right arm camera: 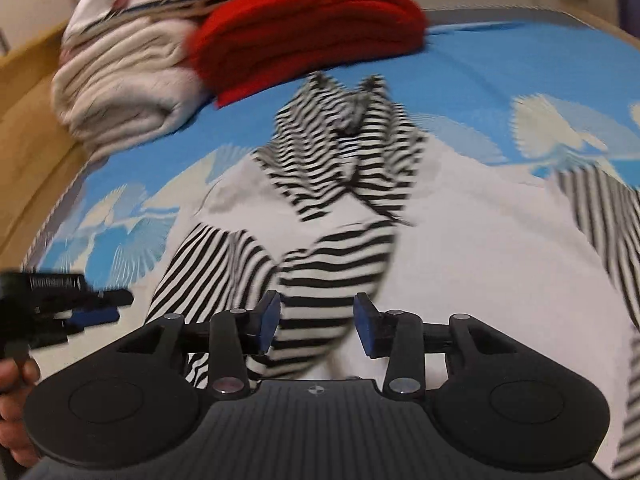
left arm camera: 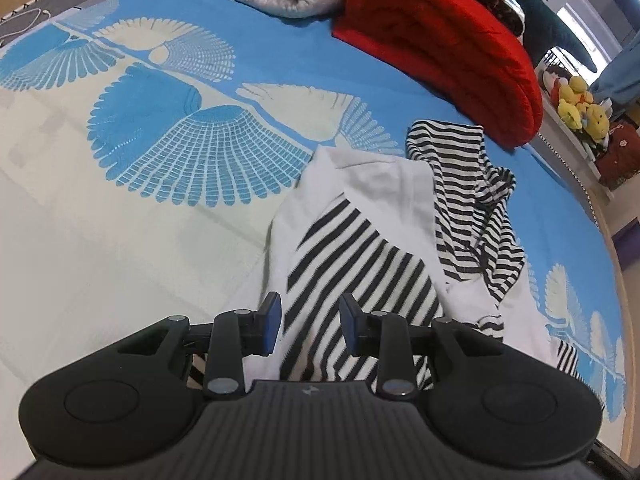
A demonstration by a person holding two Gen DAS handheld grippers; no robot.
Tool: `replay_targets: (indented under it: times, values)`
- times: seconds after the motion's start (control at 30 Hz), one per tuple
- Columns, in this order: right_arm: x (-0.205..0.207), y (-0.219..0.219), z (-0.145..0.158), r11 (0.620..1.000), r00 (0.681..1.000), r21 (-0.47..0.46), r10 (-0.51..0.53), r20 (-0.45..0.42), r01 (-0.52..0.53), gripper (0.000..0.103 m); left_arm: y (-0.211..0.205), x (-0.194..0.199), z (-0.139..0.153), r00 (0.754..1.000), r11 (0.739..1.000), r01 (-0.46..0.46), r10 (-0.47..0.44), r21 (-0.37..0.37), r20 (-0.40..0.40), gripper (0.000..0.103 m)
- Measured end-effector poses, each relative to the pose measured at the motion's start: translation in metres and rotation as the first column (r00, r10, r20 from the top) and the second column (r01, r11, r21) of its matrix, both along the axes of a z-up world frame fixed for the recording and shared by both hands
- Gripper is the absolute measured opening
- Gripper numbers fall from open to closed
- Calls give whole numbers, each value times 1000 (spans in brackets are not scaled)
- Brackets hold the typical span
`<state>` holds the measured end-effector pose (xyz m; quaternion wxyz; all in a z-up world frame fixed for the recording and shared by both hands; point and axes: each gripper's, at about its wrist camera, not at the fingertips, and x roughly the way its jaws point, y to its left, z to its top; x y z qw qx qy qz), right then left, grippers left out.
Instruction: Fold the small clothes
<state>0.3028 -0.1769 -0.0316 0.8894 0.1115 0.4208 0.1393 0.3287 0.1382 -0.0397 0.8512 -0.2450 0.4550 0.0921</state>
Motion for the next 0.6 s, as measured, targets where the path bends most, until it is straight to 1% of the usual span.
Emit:
replay_targets:
  times: [0.2,0.27,0.3,0.33,0.37,0.4,0.47,0.5,0.53,0.57,0.6]
  values:
    - [18,31,-15,995,998,-74,69,-4,-70,42,2,7,-6,1000,1000,-2,2,-13,-27,36]
    - [21,40,-20,989,997,-123,77,-7,-77,42,1,9,-6,1000,1000,11,-11,-11,-22,36]
    - [22,42,-23,986,997,-146,75,-9,-75,40,0,10,-5,1000,1000,16,-16,-7,-20,36]
    - [23,43,-24,984,998,-166,68,-8,-68,27,-1,10,-5,1000,1000,20,-20,-3,-19,36]
    - [23,43,-24,983,998,-174,60,-4,-60,12,-1,11,-5,1000,1000,22,-22,2,-19,36]
    - [23,41,-22,984,999,-168,54,7,-52,5,0,11,-5,1000,1000,20,-20,4,-20,36]
    - [19,30,-8,993,997,-116,5,79,4,3,2,10,-5,1000,1000,15,-15,0,-21,36]
    - [15,22,1,996,992,-78,-30,126,40,3,2,10,-5,1000,1000,14,-14,-1,-20,36]
    - [8,12,14,997,979,-21,-73,192,79,3,3,10,-4,1000,1000,14,-14,-1,-18,36]
    - [-2,0,27,992,953,37,-126,276,120,3,3,9,-3,1000,1000,16,-16,0,-15,36]
    - [-12,-10,35,983,921,80,-182,345,165,3,3,9,-3,1000,1000,18,-18,2,-14,36]
